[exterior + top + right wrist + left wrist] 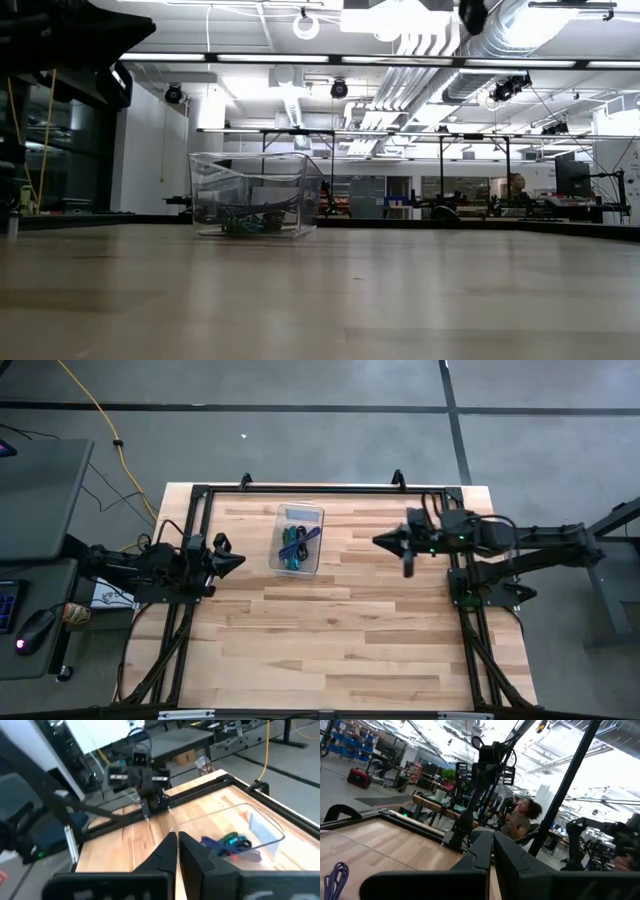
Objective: Pick and place USB-C Cables
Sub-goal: Return to Home Position
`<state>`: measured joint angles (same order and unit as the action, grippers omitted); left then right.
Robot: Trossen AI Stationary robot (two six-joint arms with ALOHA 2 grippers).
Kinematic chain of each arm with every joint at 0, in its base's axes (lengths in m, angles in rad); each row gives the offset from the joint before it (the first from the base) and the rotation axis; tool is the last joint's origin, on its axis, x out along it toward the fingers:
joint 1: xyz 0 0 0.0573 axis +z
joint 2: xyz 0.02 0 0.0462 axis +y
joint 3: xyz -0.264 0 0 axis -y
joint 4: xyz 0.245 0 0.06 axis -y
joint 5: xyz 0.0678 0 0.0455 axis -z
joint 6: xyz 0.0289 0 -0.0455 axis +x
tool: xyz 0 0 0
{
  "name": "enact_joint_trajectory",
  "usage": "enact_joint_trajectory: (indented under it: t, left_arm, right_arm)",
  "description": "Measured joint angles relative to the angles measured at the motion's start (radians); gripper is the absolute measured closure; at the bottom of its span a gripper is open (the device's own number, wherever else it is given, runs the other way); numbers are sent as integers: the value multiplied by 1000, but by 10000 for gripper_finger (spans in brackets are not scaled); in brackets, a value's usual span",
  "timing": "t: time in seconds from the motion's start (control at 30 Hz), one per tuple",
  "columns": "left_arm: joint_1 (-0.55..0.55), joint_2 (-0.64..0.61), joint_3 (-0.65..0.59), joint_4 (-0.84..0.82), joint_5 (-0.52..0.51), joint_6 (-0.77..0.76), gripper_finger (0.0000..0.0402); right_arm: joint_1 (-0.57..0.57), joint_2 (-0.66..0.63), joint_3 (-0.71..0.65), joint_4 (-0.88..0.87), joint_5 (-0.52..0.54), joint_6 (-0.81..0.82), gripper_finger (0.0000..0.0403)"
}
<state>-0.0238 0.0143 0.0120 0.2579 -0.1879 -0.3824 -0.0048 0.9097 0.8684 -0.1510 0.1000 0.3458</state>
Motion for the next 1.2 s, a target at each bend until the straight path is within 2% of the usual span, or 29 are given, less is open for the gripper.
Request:
enact_joint_trajectory:
  t: [0.13,0.27,0.4,0.47,0.6,0.77,1.2]
  left_arm:
    - [0,0,0,0,-1,0,401]
    - [0,0,0,0,-2,0,401]
    - [0,0,0,0,-2,0,401]
    - [0,0,0,0,-2,0,401]
    - [0,0,0,0,-2,0,401]
    - [0,0,0,0,-2,0,401]
    - [0,7,2,-7,-3,0,401]
  right_arm:
    - [28,-67,-15,-71,15,-14,382]
    - [58,-185,-198,61,14,19,399]
    - [64,-368,-414,241,12,87,399]
    - [55,-478,-490,270,13,93,402]
    - [29,-693,-587,275,6,95,402]
    - [22,-895,-677,272,-4,83,402]
    - [23,-888,-858,387,-4,92,403]
